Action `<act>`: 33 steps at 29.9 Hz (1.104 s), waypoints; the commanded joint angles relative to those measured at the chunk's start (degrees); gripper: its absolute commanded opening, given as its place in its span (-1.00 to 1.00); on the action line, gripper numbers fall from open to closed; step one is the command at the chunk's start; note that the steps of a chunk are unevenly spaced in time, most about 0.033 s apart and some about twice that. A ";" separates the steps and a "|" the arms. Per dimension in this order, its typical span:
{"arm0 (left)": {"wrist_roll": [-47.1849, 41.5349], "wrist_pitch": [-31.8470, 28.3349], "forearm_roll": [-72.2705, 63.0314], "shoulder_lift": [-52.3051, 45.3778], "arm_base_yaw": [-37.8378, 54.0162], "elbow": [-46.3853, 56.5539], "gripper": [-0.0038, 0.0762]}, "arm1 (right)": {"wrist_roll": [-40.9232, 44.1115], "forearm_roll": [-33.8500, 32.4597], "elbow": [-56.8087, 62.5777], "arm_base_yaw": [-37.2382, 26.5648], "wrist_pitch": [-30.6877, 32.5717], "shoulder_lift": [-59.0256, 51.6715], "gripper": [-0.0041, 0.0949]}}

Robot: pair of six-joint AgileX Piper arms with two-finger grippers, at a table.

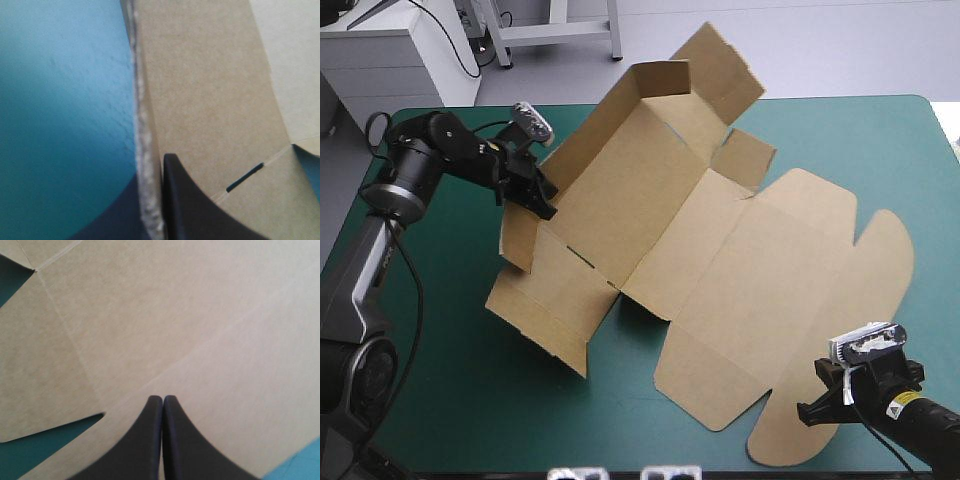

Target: Fold the box

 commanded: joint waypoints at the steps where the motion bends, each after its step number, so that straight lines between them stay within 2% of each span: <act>1: 4.93 -9.91 4.57 -3.52 -6.35 -2.05 -0.92 | 0.05 1.25 -1.61 -0.17 -4.53 0.32 -0.95; 5: 9.51 -16.33 8.37 -3.63 -12.41 -0.48 -0.93 | 0.05 1.26 -1.61 -0.17 -5.56 0.32 -0.95; 9: 8.83 -21.50 14.48 -3.63 -15.86 0.84 -0.92 | 0.05 1.26 -1.61 -0.17 -6.33 0.32 -0.95; 19: 8.83 -26.47 26.21 -6.97 -22.39 3.66 -0.93 | 1.20 1.13 -2.77 -0.17 -9.29 0.32 -0.95; 23: 8.83 -34.31 31.70 -12.04 -24.68 11.75 -0.93 | 2.20 0.90 -5.24 -0.17 -9.29 0.32 -0.95; 28: 8.63 -49.54 34.34 -18.95 -25.15 25.25 -0.92 | 3.53 0.63 -8.94 -0.17 -9.43 0.32 -0.95; 33: 8.63 -58.03 38.51 -22.48 -25.15 34.63 -0.93 | 6.08 0.06 -12.78 -0.17 -10.57 1.68 -0.95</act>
